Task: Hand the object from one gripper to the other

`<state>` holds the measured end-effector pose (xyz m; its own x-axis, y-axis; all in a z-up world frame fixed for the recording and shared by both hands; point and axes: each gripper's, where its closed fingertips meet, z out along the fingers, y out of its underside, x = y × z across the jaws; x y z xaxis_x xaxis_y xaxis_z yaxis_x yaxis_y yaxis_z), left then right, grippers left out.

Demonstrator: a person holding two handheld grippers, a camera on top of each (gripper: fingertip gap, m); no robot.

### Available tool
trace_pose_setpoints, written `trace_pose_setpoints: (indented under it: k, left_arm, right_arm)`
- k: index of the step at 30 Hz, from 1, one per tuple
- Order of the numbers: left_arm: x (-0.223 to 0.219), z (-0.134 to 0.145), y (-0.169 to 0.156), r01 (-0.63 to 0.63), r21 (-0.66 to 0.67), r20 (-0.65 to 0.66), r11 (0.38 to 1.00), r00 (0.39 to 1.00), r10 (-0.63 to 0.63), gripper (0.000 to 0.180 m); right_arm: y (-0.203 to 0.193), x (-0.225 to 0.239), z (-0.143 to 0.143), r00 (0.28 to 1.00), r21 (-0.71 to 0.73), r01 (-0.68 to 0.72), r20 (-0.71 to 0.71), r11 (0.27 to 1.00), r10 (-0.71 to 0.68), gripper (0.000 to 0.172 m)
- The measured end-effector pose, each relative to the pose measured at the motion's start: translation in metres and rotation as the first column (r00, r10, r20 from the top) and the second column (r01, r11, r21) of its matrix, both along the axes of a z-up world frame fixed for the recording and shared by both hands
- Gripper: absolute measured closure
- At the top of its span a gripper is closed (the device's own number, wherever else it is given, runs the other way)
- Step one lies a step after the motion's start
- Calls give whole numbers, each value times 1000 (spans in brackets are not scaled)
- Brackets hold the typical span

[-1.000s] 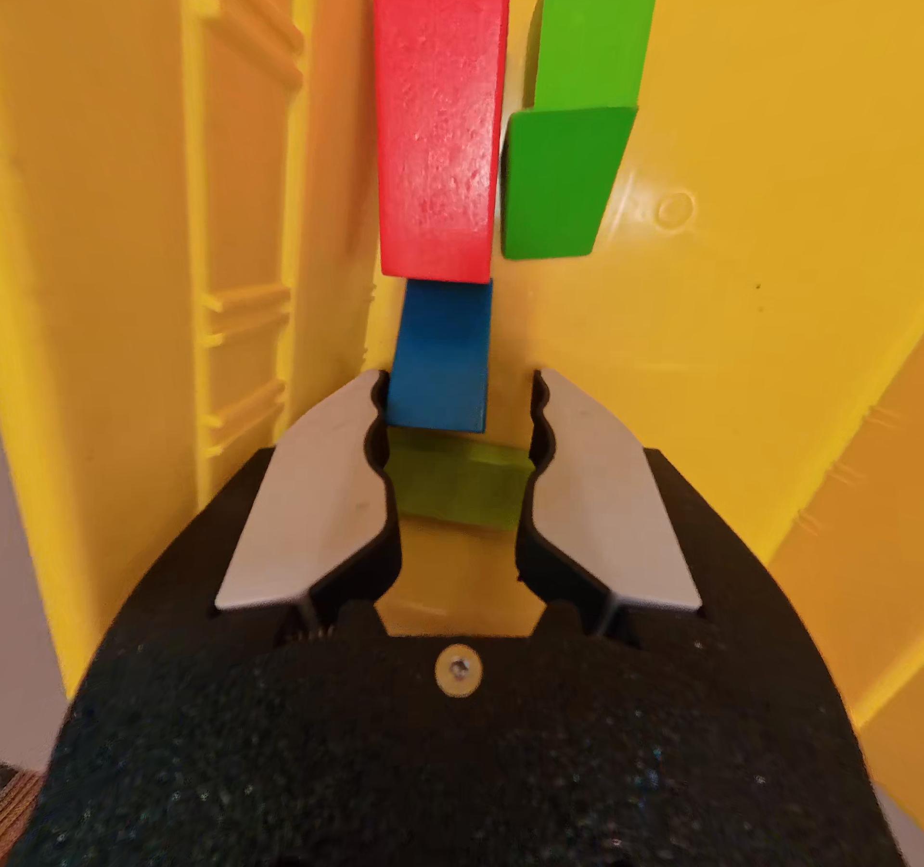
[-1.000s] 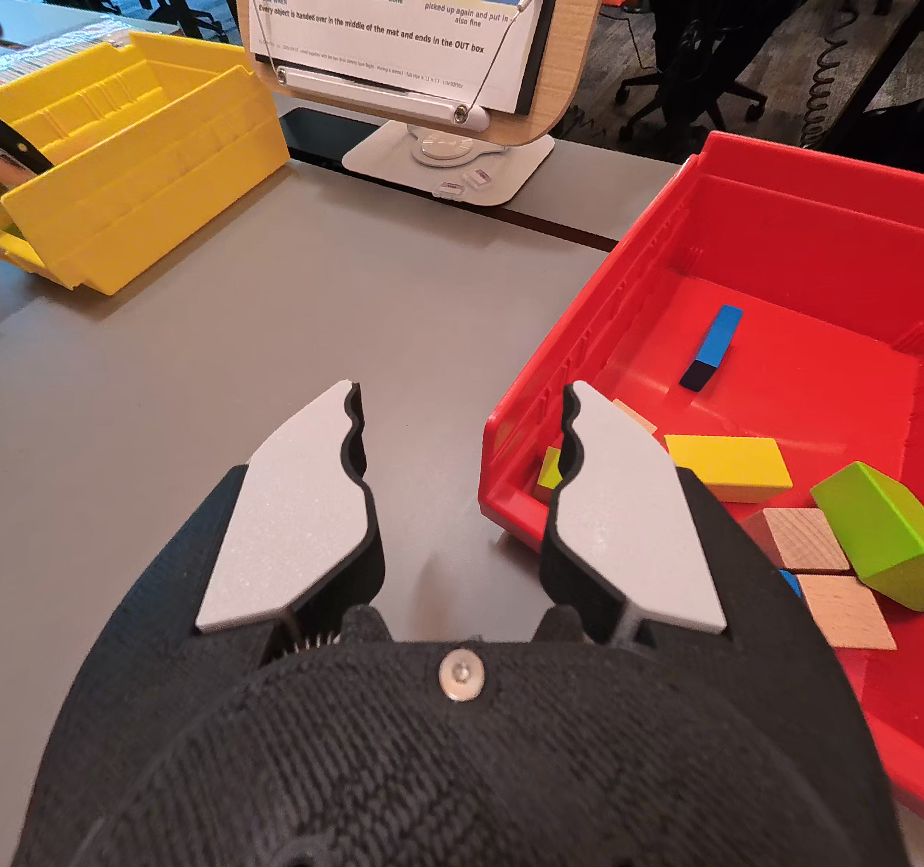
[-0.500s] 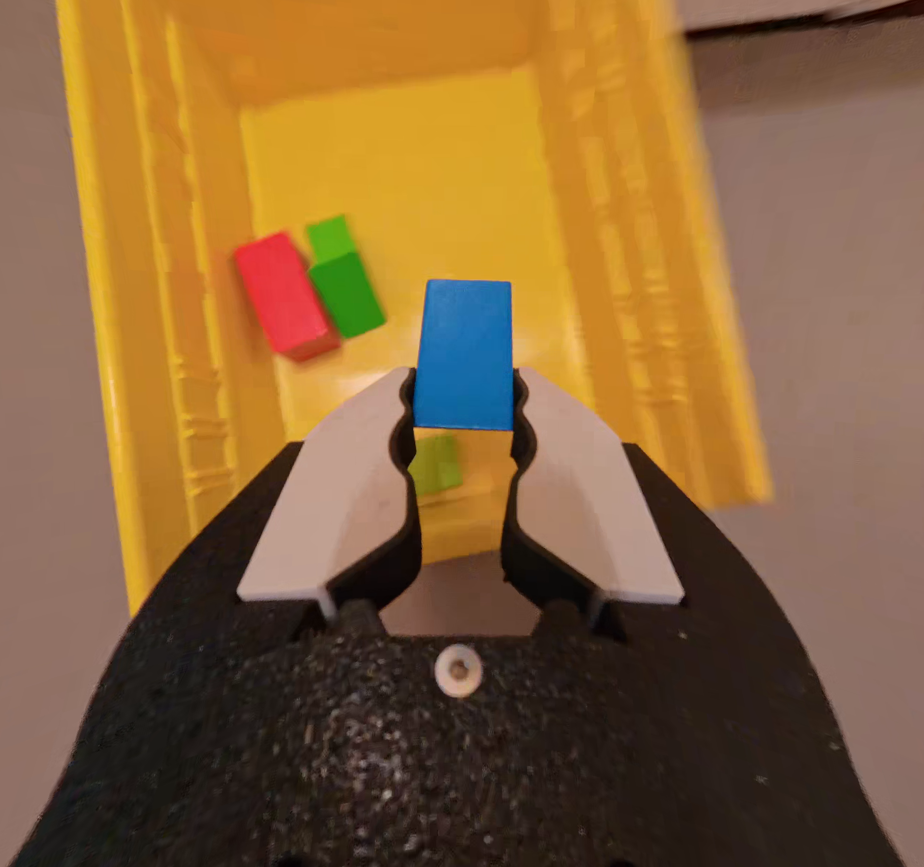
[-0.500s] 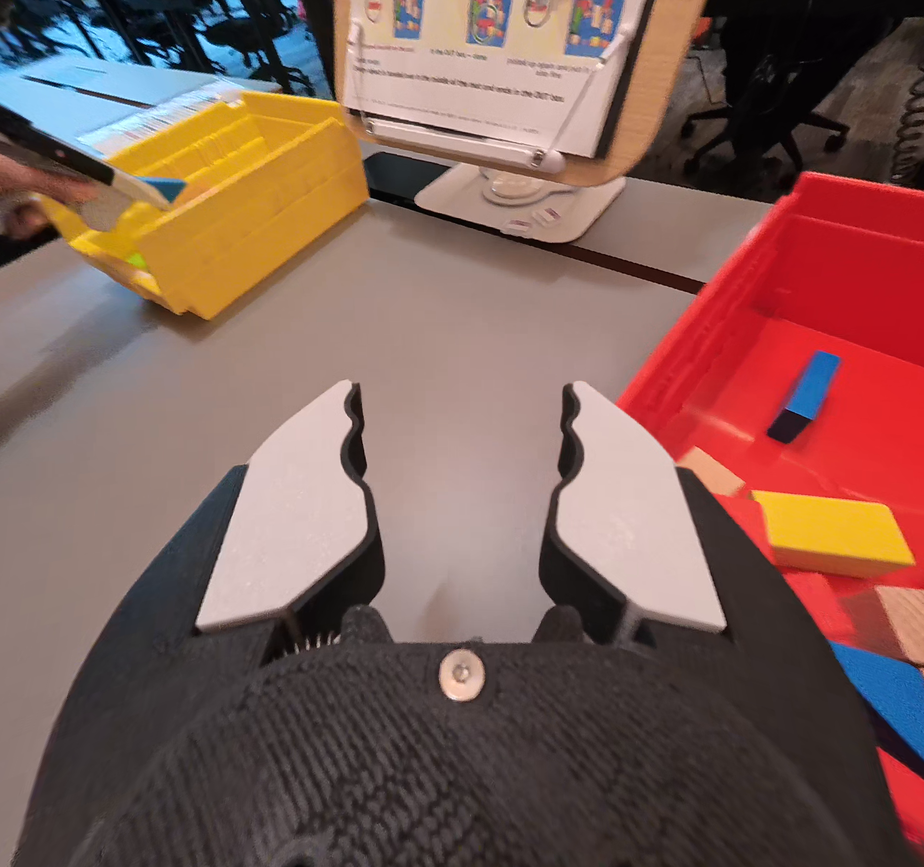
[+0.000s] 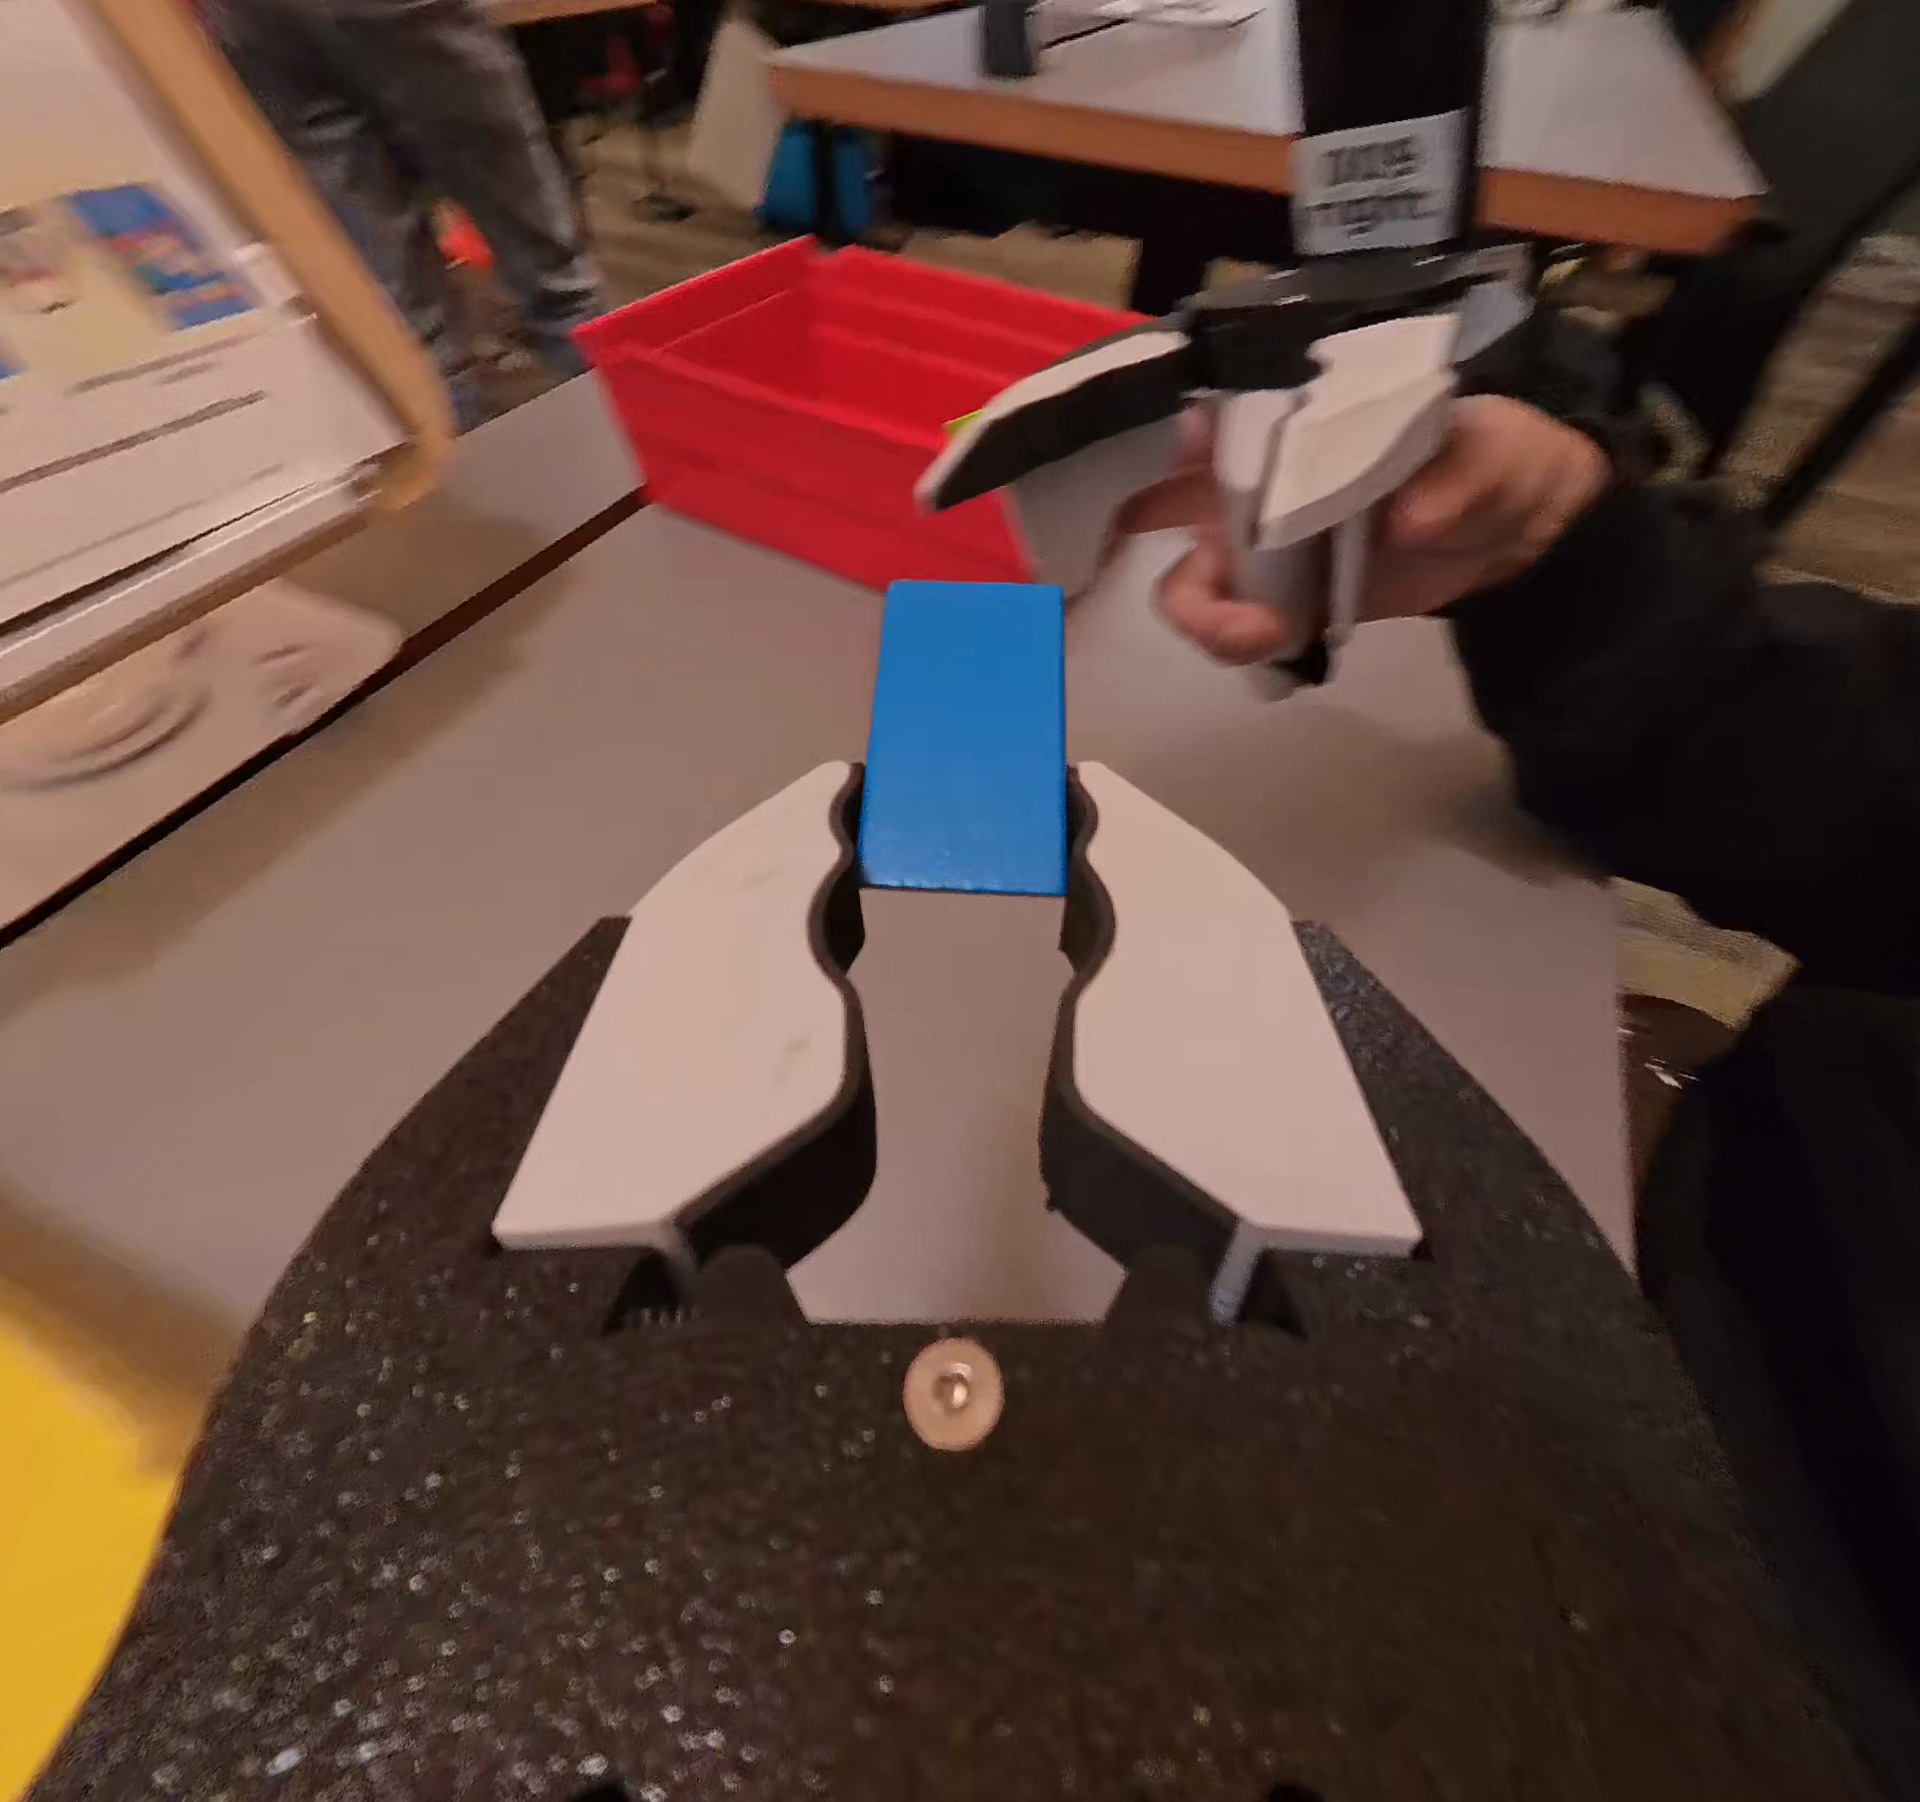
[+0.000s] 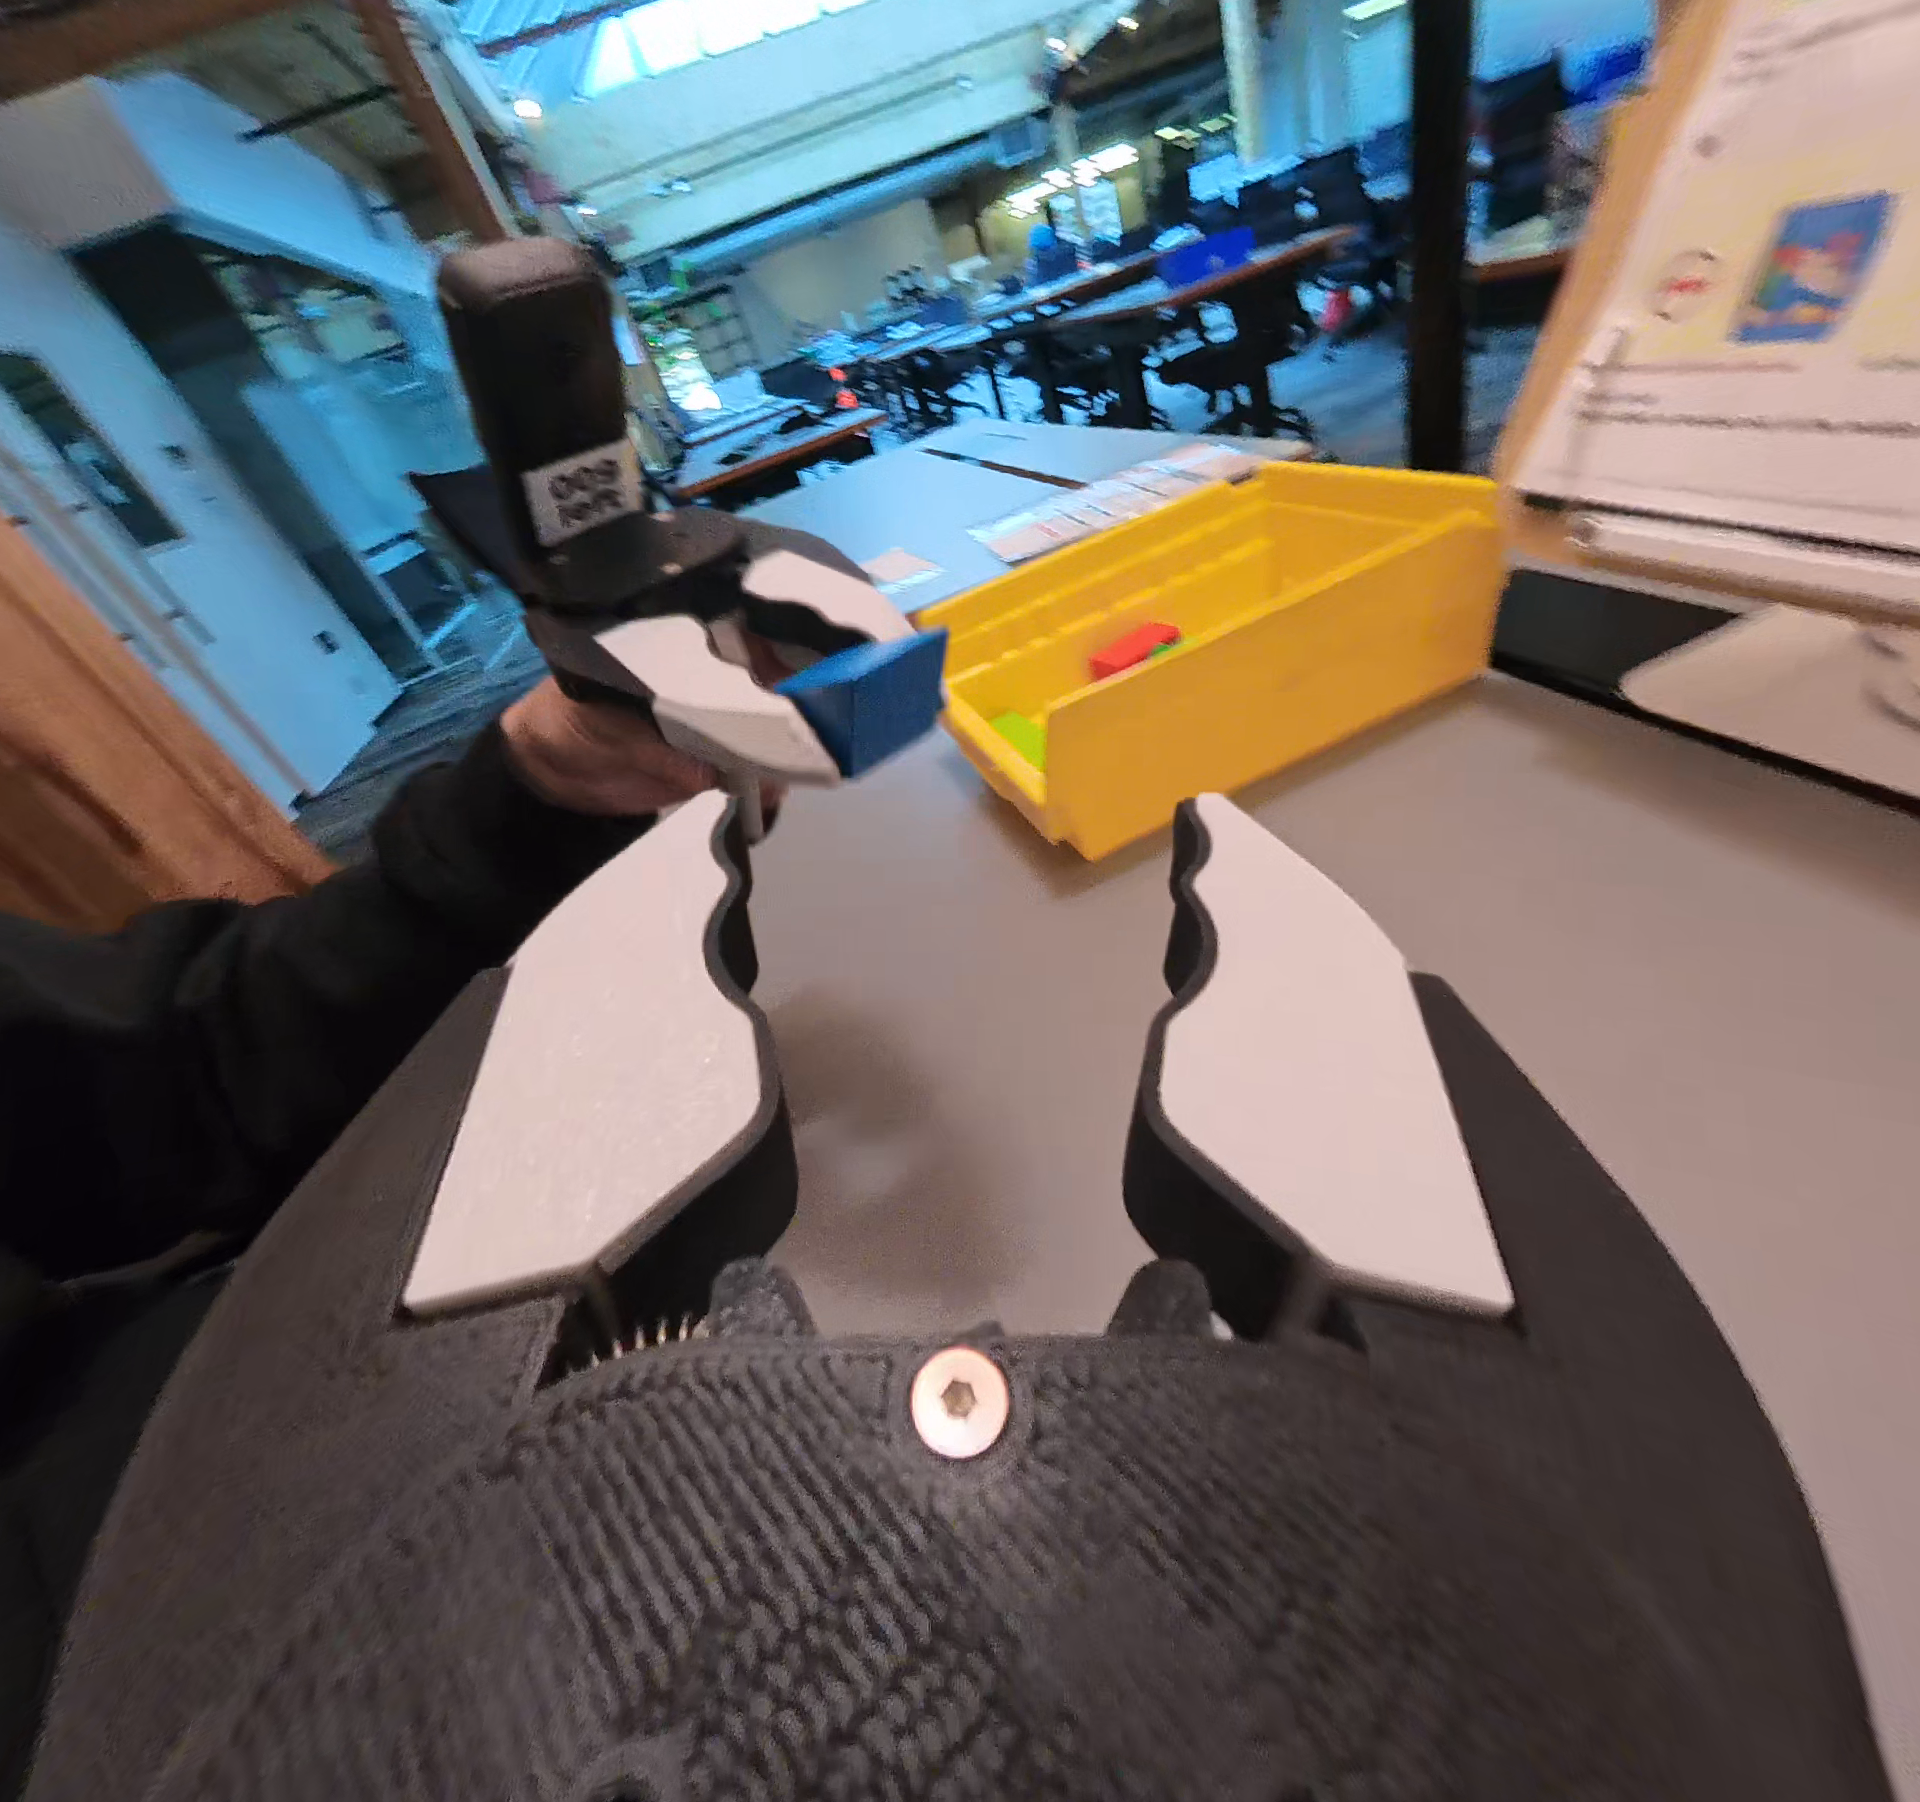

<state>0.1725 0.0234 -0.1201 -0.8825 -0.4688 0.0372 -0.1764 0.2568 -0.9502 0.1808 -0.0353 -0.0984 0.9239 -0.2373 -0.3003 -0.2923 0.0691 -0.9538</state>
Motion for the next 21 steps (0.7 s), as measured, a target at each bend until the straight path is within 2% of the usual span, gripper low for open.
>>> trace_pose_setpoints:
  k: [3, 7, 12, 21]
  left_arm:
    - [-28, 5, -27, 155, -73, 45, 985, 987, -152, 146]
    - [-53, 16, -40, 289, -149, 77, 946, 957, -280, 146]
    - [-56, 22, -40, 313, -176, 59, 933, 950, -308, 146]
    - [-56, 7, -42, 327, -159, -13, 931, 943, -333, 146]
  right_arm:
    - [15, -21, 7, 991, 23, -101, 85, 995, 99, 93]
    - [28, -51, 5, 957, -5, -249, 149, 968, 247, 103]
    - [33, -65, 12, 935, 13, -305, 195, 952, 297, 113]
    - [37, -68, 7, 923, -18, -310, 236, 951, 305, 129]
